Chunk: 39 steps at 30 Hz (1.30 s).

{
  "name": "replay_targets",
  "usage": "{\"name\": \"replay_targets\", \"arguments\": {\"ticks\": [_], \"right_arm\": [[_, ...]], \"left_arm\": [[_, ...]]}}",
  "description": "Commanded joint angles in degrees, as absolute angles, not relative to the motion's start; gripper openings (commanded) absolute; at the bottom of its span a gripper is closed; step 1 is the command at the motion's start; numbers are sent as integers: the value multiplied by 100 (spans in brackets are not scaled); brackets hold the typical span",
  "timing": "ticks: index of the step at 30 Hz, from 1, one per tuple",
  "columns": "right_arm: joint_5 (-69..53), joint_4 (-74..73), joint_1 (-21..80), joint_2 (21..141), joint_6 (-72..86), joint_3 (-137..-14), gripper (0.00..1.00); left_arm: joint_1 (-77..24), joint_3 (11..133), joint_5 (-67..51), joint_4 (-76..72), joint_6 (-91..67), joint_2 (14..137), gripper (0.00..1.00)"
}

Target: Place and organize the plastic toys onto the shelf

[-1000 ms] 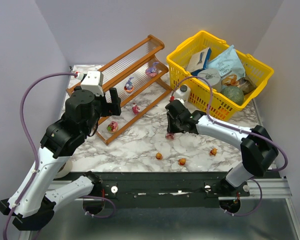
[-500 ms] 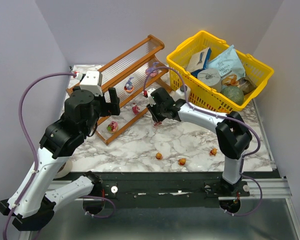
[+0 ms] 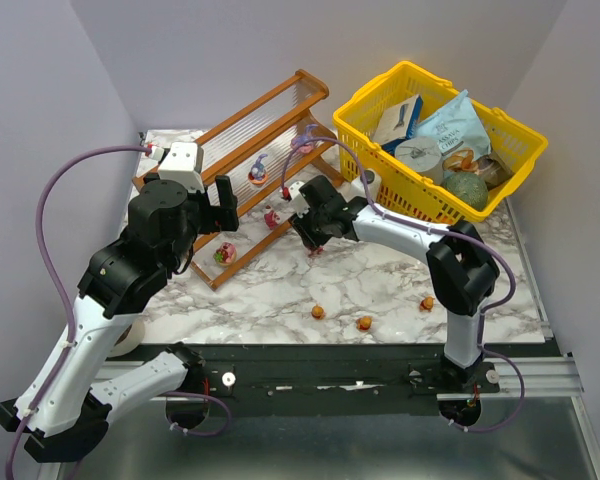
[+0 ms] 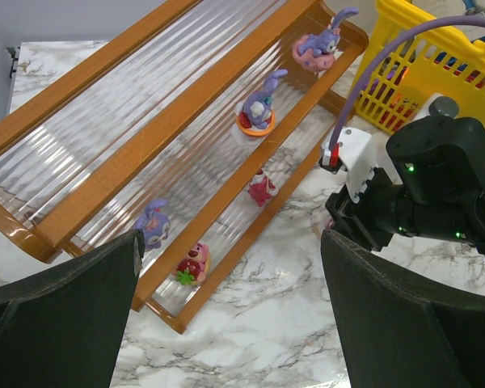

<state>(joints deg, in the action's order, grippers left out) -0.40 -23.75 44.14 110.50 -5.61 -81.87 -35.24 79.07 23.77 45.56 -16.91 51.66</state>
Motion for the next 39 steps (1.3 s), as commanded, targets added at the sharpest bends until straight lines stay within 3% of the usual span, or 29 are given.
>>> {"name": "replay_targets", "arguments": {"ticks": [1, 3, 9, 17, 19, 23, 33, 39], "right_arm": [[-27, -2233, 4394, 10812, -265, -8174, 64], [167, -1935, 4395, 10697, -141, -8008, 74], [395, -969, 4395, 10214, 500, -7481, 80], [273, 1210, 4359, 9800, 852, -5916, 77], [220, 1554, 4351, 9843, 905, -5758, 66], [26, 1881, 4298, 10037, 940, -5704, 62], [-79, 1925, 4254, 10213, 914, -5564, 62], [-26, 1863, 4245, 10187, 905, -5414, 67]], "left_arm": [[-3498, 8051, 2531, 4544, -1608, 5159, 99], [-3498, 8051, 2531, 4544, -1608, 5159, 99], [-3489, 8051, 2522, 4553, -1591, 5142, 99], [-3489, 8042, 2496, 4588, -1600, 5159, 99], [-3489, 8077, 2496, 4614, -1591, 5185, 99], [-3480, 8104, 2522, 4649, -1591, 5186, 99], [-3480, 8112, 2601, 4711, -1661, 5159, 99], [-3480, 8095, 2619, 4711, -1661, 5177, 99]]}}
